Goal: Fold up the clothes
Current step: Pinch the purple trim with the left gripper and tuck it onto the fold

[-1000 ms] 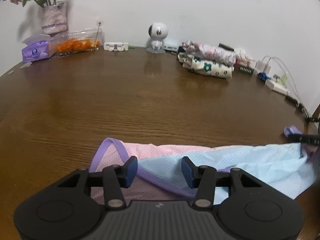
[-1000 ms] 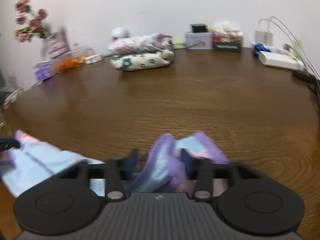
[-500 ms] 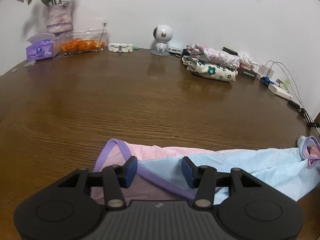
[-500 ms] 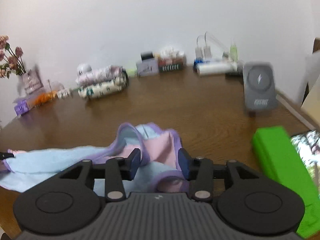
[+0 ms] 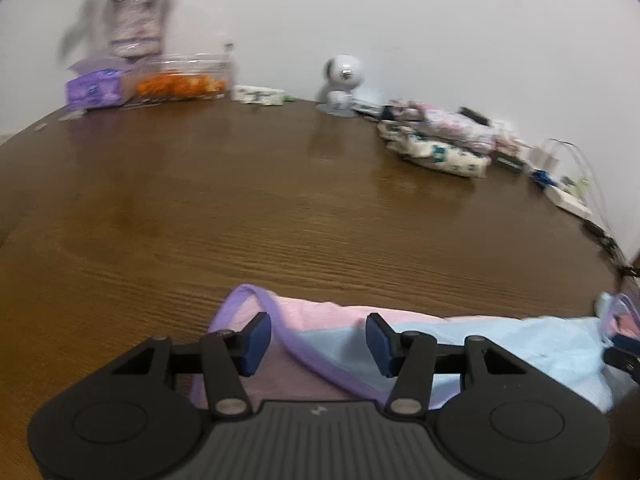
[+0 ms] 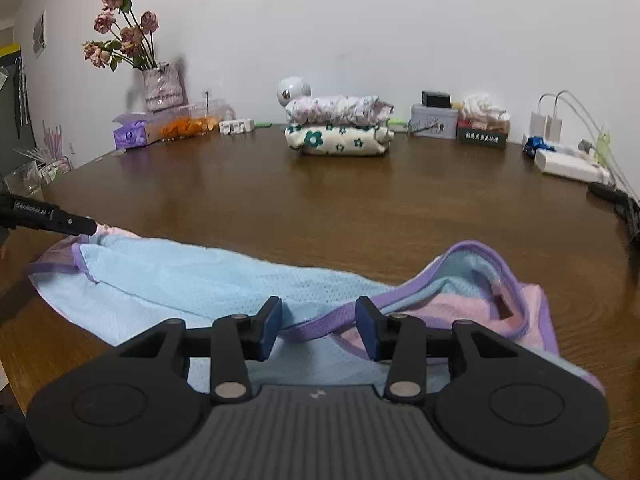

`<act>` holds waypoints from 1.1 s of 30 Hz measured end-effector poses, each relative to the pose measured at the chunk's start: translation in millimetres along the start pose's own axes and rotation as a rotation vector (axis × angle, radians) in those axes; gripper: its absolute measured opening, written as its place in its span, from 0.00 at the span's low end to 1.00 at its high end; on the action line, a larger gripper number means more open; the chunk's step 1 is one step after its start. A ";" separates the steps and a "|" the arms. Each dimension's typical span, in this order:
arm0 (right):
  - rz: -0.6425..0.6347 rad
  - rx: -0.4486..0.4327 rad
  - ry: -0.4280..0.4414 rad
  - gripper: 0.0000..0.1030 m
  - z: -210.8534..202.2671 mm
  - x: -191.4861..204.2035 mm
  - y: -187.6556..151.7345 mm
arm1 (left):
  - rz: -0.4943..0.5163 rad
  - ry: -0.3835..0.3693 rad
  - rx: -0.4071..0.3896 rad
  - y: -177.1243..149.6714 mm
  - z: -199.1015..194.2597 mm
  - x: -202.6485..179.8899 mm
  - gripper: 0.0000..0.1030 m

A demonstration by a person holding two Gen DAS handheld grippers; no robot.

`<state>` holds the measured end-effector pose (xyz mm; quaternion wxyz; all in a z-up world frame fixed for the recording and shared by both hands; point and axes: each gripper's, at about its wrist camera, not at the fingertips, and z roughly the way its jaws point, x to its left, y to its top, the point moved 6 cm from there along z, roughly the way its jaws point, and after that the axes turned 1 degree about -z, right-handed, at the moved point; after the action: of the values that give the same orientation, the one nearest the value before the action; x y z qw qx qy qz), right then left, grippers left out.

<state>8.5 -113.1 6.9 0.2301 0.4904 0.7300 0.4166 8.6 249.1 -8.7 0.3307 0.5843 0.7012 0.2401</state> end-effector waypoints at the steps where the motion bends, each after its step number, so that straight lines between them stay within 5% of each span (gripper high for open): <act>1: 0.006 0.000 -0.002 0.40 -0.7 -0.7 -0.7 | -0.005 0.010 -0.001 -0.3 0.1 1.9 0.49; 5: 0.032 0.006 -0.002 0.41 -1.8 -9.5 -4.0 | 0.005 0.029 0.001 -5.3 0.1 3.4 0.48; 8: 0.034 0.020 0.002 0.41 1.8 -10.0 -6.8 | 0.042 0.023 -0.022 -4.2 -0.7 -2.6 0.08; 9: 0.031 0.022 0.001 0.41 2.6 -8.6 -7.0 | 0.048 0.023 -0.024 -2.8 0.5 -3.8 0.05; 18: 0.036 0.028 0.000 0.41 5.9 -8.0 -9.5 | -0.041 0.066 -0.123 19.8 16.7 3.1 0.00; 22: 0.037 0.025 -0.004 0.42 5.0 -7.5 -10.5 | -0.078 0.108 -0.081 18.1 16.2 8.1 0.11; 24: 0.039 0.023 -0.008 0.43 4.2 -7.5 -11.1 | -0.063 0.078 -0.083 13.2 1.8 5.4 0.52; 25: 0.043 0.022 -0.009 0.44 3.9 -7.7 -11.3 | -0.050 0.081 -0.080 8.0 -4.1 4.6 0.59; 33: 0.070 0.016 0.007 0.51 3.6 -10.0 -12.0 | 0.031 0.132 -0.037 -17.1 -6.2 -8.6 0.59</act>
<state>9.0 -122.9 -5.8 0.2091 0.5161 0.7166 0.4200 -6.5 237.5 -15.4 0.2904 0.5718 0.7078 0.2962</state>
